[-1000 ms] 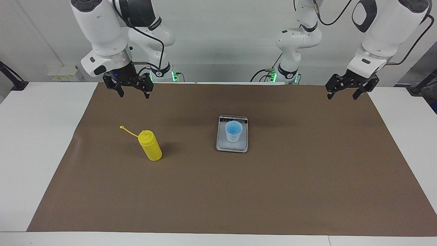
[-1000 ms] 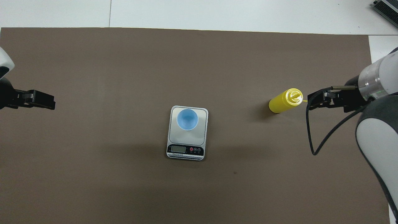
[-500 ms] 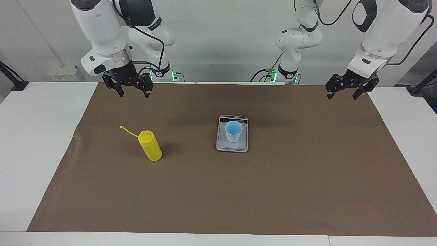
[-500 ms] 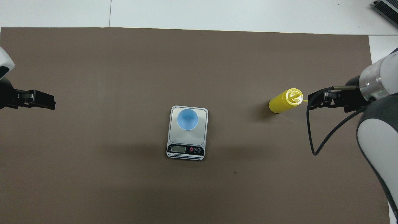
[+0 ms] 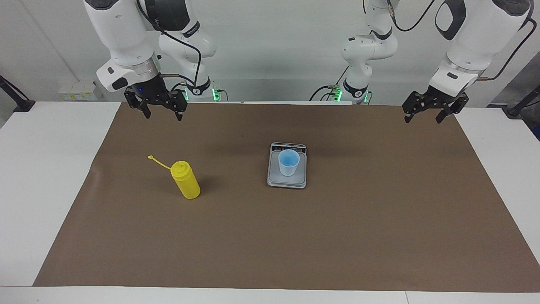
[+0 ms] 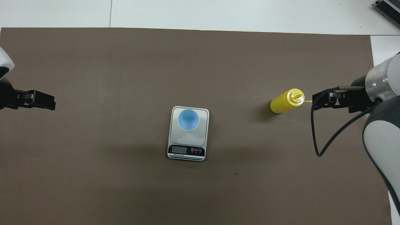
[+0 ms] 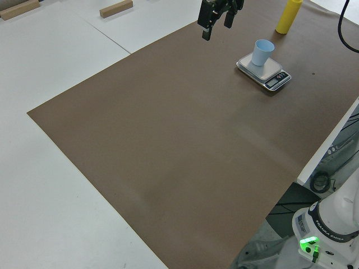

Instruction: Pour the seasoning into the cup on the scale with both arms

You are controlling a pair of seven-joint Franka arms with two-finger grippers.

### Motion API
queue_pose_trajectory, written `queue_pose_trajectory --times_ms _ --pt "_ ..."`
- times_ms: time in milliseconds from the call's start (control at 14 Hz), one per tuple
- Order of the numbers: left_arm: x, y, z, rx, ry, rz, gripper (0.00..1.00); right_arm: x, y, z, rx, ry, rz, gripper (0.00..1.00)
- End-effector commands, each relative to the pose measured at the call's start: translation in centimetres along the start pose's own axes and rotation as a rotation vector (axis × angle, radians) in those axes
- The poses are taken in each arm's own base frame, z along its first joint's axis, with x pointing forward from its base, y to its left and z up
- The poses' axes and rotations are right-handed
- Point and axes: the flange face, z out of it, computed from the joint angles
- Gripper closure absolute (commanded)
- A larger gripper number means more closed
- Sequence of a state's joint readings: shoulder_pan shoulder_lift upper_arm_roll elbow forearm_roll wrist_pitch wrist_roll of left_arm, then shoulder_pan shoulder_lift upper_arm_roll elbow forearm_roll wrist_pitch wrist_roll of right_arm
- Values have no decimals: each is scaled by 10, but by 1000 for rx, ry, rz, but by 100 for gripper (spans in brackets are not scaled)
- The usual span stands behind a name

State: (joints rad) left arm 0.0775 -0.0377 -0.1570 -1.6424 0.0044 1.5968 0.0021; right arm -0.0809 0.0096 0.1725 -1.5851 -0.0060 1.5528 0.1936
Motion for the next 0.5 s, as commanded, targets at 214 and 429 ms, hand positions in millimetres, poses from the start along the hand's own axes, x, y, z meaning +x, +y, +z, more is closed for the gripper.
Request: queue_pose_trajectory --times_ms 214,429 --pt "-7 -2 -1 7 12 -3 0 -3 10 -1 24 13 24 0" --pt "-7 -2 -1 7 12 -3 0 -2 9 -1 27 19 24 0"
